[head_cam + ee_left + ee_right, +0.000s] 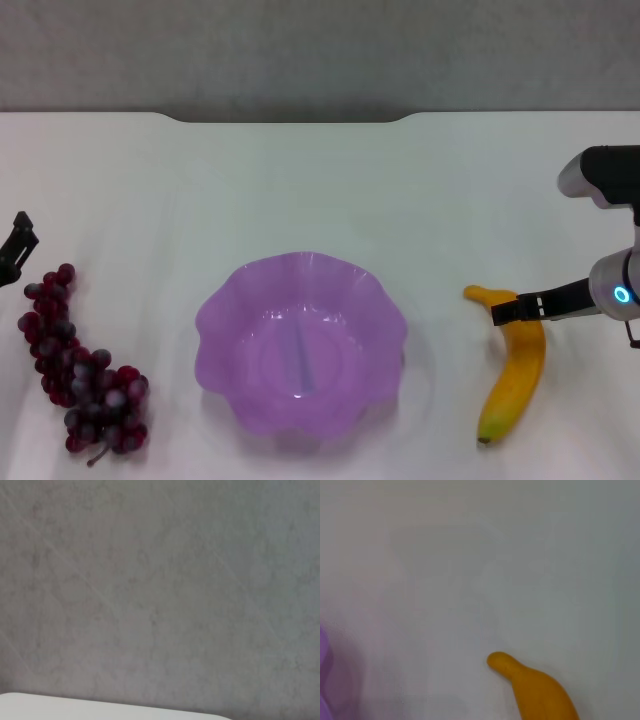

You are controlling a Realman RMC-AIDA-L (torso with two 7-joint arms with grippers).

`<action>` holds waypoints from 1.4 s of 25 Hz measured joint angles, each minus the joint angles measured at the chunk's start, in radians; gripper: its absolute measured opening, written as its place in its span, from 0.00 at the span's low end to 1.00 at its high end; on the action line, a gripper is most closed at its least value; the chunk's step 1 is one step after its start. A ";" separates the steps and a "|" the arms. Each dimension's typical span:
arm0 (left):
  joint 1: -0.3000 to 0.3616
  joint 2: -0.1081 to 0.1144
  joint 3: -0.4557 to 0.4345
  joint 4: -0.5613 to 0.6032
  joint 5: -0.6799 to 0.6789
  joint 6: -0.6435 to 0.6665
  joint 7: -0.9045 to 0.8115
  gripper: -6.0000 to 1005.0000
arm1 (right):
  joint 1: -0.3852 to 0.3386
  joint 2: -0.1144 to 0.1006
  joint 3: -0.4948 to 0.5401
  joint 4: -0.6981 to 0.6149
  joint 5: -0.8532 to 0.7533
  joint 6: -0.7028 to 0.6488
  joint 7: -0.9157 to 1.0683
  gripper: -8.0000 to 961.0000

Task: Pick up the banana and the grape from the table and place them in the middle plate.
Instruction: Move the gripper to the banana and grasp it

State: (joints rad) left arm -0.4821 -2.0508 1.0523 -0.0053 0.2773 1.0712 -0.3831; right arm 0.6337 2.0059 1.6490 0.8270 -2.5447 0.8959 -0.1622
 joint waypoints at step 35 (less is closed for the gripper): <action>-0.003 -0.002 0.000 0.000 -0.001 0.008 -0.007 0.87 | 0.067 0.003 -0.092 -0.139 0.028 -0.064 -0.019 0.80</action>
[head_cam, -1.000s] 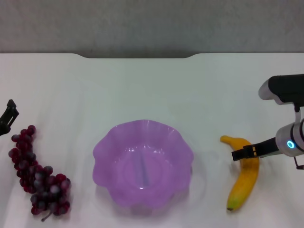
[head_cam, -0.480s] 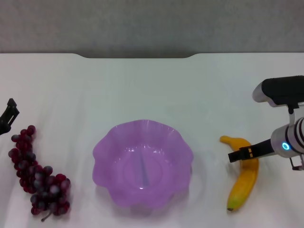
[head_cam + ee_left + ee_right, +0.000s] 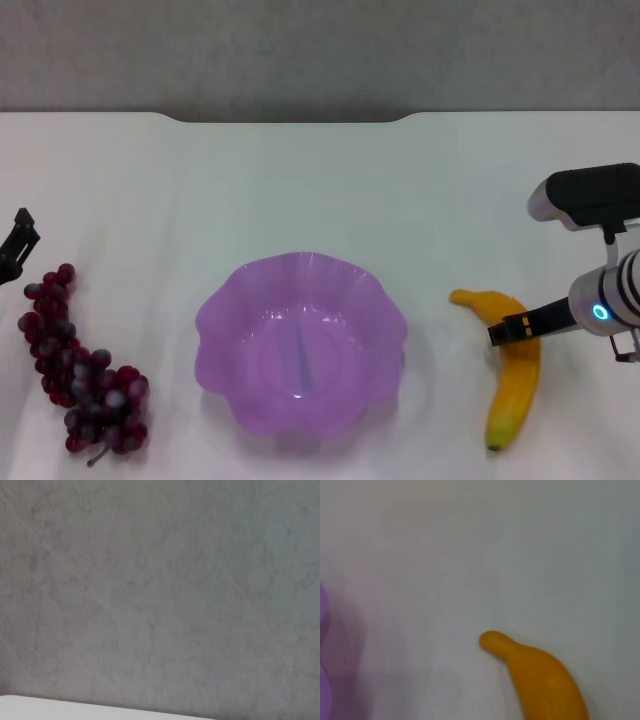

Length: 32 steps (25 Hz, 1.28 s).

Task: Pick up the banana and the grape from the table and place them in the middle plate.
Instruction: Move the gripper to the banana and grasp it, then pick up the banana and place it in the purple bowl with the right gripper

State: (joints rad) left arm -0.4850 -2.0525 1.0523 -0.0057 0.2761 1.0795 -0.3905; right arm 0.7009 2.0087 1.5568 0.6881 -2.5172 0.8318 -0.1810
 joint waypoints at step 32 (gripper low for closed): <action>0.003 0.000 0.001 0.002 0.000 -0.009 0.001 0.87 | -0.216 -0.002 0.008 0.456 0.408 -0.053 -0.328 0.55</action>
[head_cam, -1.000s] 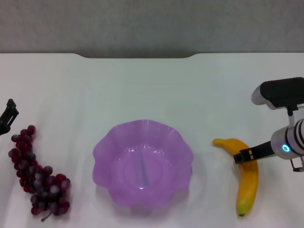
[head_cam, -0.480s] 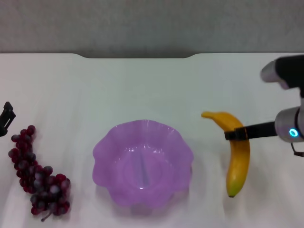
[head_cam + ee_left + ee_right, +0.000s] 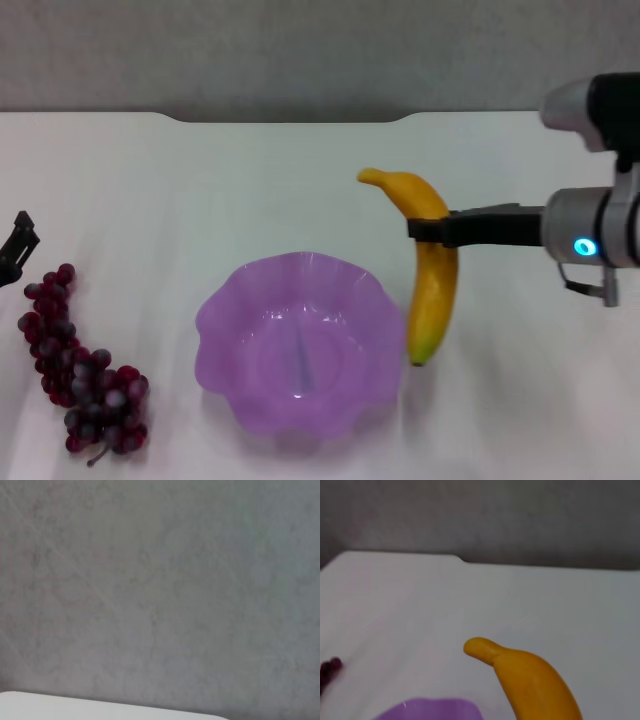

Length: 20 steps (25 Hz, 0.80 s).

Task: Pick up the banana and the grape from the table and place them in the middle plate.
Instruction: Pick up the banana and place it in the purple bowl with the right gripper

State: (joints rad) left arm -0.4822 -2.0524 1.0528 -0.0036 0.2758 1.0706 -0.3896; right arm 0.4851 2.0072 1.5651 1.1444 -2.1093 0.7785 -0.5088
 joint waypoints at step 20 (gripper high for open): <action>-0.013 -0.002 0.003 -0.007 0.002 0.000 -0.004 0.87 | 0.214 0.007 -0.271 -0.320 0.305 -0.188 -0.175 0.55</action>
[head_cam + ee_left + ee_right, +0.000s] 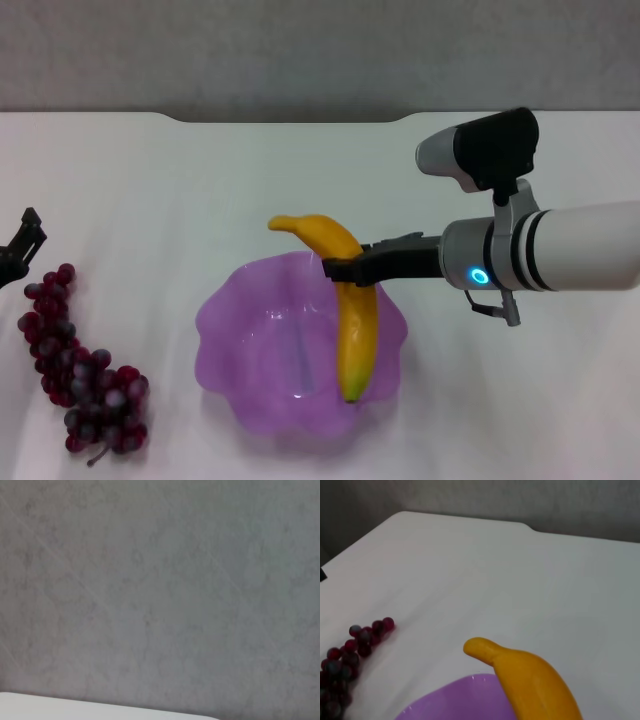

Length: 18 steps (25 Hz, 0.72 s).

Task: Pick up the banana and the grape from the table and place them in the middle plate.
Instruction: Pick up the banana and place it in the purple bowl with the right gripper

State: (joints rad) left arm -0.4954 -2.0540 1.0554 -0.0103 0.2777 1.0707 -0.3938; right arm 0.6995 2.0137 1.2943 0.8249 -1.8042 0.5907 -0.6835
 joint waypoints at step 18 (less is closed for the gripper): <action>-0.002 0.000 0.000 -0.002 0.000 0.000 0.000 0.87 | -0.006 0.005 -0.129 0.007 0.005 -0.133 -0.062 0.72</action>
State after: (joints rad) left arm -0.4970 -2.0540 1.0553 -0.0123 0.2777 1.0706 -0.3942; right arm 0.6935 2.0186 1.1650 0.8314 -1.7993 0.4577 -0.7451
